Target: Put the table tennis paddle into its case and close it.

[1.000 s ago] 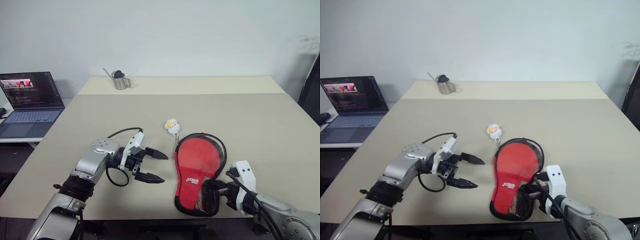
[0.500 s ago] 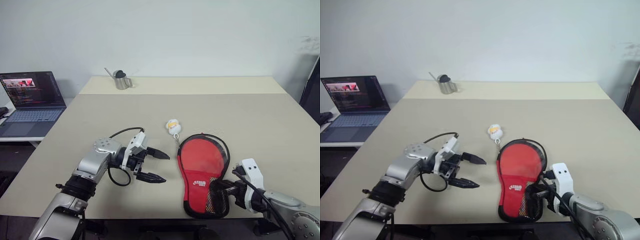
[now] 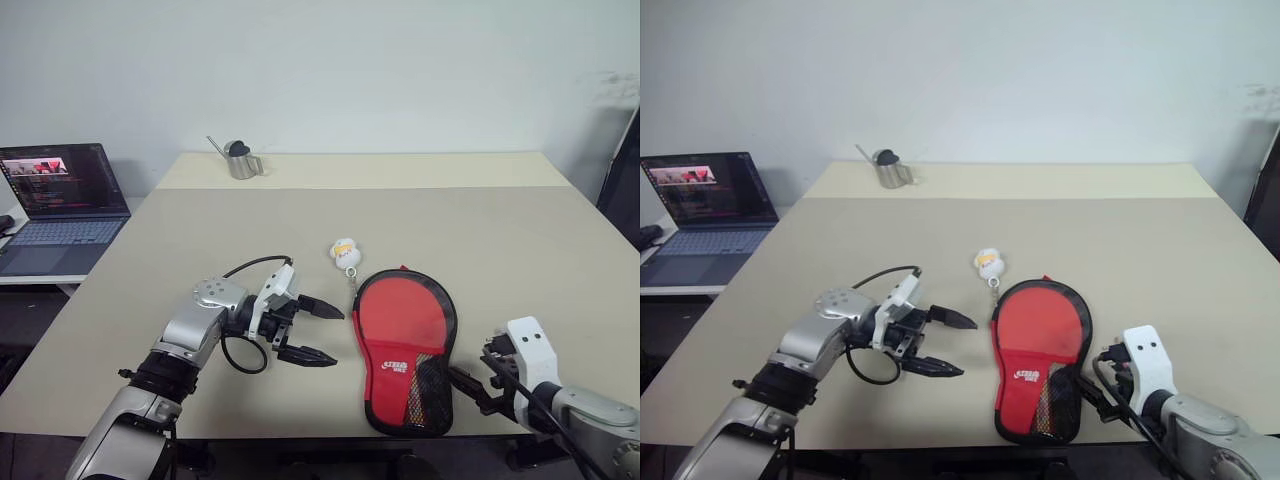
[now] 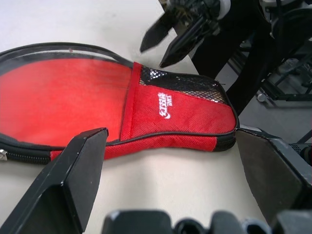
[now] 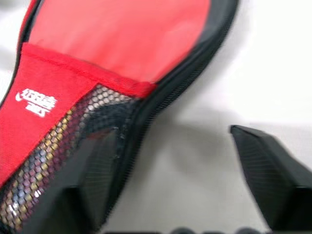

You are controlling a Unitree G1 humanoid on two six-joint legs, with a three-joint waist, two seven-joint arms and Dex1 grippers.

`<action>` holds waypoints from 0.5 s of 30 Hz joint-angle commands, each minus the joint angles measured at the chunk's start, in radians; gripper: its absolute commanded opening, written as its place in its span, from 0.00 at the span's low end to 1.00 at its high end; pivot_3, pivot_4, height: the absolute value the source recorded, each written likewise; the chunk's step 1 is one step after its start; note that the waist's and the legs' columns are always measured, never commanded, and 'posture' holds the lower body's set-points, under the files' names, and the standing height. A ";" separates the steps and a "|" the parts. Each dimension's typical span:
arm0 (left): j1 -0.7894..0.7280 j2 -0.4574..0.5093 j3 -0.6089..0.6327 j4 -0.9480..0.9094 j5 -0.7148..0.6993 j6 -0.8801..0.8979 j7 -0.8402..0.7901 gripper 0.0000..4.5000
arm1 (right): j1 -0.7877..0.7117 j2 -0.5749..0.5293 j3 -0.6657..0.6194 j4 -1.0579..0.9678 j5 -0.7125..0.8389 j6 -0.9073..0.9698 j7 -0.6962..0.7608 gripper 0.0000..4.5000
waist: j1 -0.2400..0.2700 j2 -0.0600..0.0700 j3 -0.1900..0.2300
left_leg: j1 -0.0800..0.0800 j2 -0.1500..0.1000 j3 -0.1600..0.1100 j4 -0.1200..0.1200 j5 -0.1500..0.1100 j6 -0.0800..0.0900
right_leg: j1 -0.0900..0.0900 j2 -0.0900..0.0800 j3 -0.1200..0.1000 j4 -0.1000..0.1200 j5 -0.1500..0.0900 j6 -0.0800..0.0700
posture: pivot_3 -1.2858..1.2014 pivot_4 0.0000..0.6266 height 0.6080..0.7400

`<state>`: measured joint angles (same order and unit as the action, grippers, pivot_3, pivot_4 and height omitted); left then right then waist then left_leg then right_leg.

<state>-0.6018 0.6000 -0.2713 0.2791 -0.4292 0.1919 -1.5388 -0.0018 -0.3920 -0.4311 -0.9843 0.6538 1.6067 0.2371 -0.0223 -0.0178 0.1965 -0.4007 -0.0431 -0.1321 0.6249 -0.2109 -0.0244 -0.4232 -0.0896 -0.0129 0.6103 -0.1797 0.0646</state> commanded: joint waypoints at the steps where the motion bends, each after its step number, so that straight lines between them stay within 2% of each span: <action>1: -0.033 -0.020 0.039 -0.007 -0.006 0.002 -0.005 1.00 | -0.099 -0.020 -0.082 -0.063 0.091 -0.019 0.051 1.00 | -0.002 0.000 0.000 | 0.000 0.000 0.001 0.000 0.000 0.000 | 0.000 0.000 0.000 0.000 0.000 0.000 | 0.52 0.24 1.00; 4: -0.089 -0.081 0.102 0.068 0.008 -0.025 0.135 1.00 | -0.172 -0.055 -0.084 -0.063 0.225 -0.079 0.097 1.00 | 0.000 0.000 0.000 | 0.000 0.001 0.001 0.001 0.000 0.000 | 0.000 0.000 -0.001 0.000 0.000 0.000 | 0.52 0.24 1.00; 6: -0.134 -0.115 0.150 0.124 0.015 -0.040 0.223 1.00 | -0.196 -0.068 -0.064 -0.063 0.262 -0.104 0.110 1.00 | 0.002 -0.001 0.001 | -0.001 0.002 0.002 0.001 0.000 0.000 | 0.001 0.000 -0.002 -0.001 0.000 0.000 | 0.52 0.24 1.00; 9: -0.179 -0.141 0.188 0.187 0.043 -0.080 0.300 1.00 | -0.220 -0.123 0.034 -0.011 0.197 -0.140 0.089 1.00 | 0.005 -0.001 0.001 | -0.001 0.001 0.004 0.001 0.000 0.000 | 0.001 0.000 -0.003 0.000 0.000 0.000 | 0.52 0.24 1.00; 15: -0.219 -0.162 0.219 0.271 0.125 -0.186 0.416 1.00 | -0.274 -0.155 0.276 0.192 0.040 -0.325 0.064 1.00 | 0.002 -0.001 0.001 | -0.001 -0.001 0.010 0.000 -0.001 -0.001 | 0.000 0.000 -0.001 -0.001 0.000 0.001 | 0.52 0.24 1.00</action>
<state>-0.7918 0.4349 -0.0822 0.5491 -0.3199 0.0454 -1.1527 -0.2601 -0.5350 -0.1957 -0.8155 0.7425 1.3535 0.3065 -0.0205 -0.0189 0.1972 -0.4014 -0.0437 -0.1224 0.6250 -0.2118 -0.0258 -0.4233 -0.0895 -0.0135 0.6093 -0.1795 0.0658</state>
